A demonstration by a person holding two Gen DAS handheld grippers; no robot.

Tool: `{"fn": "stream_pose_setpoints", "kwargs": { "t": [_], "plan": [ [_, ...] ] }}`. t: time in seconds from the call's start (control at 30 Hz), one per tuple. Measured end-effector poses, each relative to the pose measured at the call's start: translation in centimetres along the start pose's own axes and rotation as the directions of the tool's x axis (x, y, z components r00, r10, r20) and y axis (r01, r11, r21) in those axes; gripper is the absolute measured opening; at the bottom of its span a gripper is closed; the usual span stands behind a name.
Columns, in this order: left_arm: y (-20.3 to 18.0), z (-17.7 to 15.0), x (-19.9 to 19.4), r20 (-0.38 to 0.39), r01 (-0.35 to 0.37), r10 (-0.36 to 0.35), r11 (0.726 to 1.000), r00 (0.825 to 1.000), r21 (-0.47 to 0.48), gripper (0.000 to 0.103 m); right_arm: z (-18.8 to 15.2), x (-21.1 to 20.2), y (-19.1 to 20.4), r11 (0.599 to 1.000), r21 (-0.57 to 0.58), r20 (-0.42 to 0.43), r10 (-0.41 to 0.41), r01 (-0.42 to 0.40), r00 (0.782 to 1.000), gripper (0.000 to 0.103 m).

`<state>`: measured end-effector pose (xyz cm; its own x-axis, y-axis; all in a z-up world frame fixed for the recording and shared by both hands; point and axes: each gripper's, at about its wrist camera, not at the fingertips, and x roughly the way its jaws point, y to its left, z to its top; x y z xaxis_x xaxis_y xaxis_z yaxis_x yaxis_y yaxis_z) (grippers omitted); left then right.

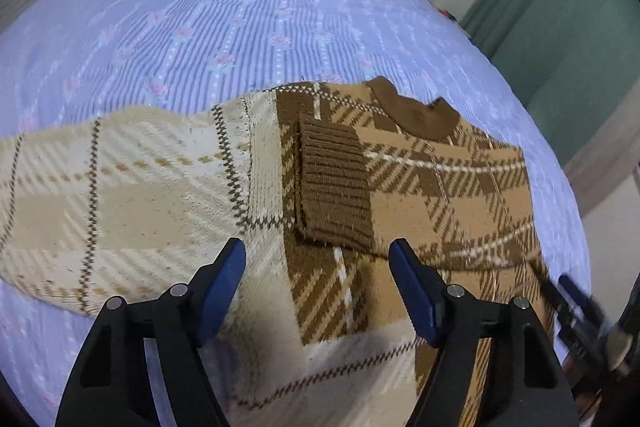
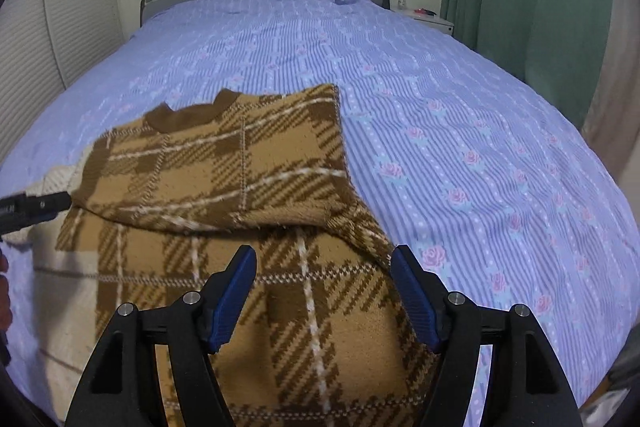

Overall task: Fold small clothes
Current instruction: 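Carry the held sleeve across the sweater body with the right gripper, then lower the sleeve onto the sweater body and open the right gripper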

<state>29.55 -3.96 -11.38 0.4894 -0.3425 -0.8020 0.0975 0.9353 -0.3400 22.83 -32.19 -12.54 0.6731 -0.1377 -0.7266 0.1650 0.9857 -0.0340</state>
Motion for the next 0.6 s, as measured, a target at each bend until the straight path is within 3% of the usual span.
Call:
{"fn": "stream_pose_setpoints", "kwargs": {
  "t": [0.17,0.3,0.4,0.53,0.6],
  "plan": [
    [-0.3,0.9,2.3,-0.009,0.021,-0.022,0.997,1.000,-0.077,0.068,-0.6,1.1,-0.9,1.000,0.013,-0.016,-0.003,0.004,1.000,0.070],
    [-1.5,1.2,3.6,0.016,-0.001,0.002,0.998,1.000,-0.068,0.062,-0.4,2.2,-1.4,1.000,-0.009,-0.030,-0.021,0.021,0.999,0.070],
    [-1.9,1.4,4.0,0.030,-0.035,0.037,0.996,0.999,-0.077,0.047,-0.1,3.1,-1.6,0.999,-0.028,-0.039,-0.034,0.033,0.999,0.070],
    [-1.5,2.0,3.2,0.042,-0.031,0.035,0.995,0.998,-0.091,0.017,0.5,4.9,-1.4,0.998,-0.055,-0.050,-0.020,0.018,0.999,0.070],
    [-1.4,2.3,2.4,0.058,-0.003,0.008,0.995,0.998,-0.096,0.014,0.9,5.6,-1.2,0.998,-0.058,-0.046,-0.015,0.013,0.999,0.070]
  ]
}}
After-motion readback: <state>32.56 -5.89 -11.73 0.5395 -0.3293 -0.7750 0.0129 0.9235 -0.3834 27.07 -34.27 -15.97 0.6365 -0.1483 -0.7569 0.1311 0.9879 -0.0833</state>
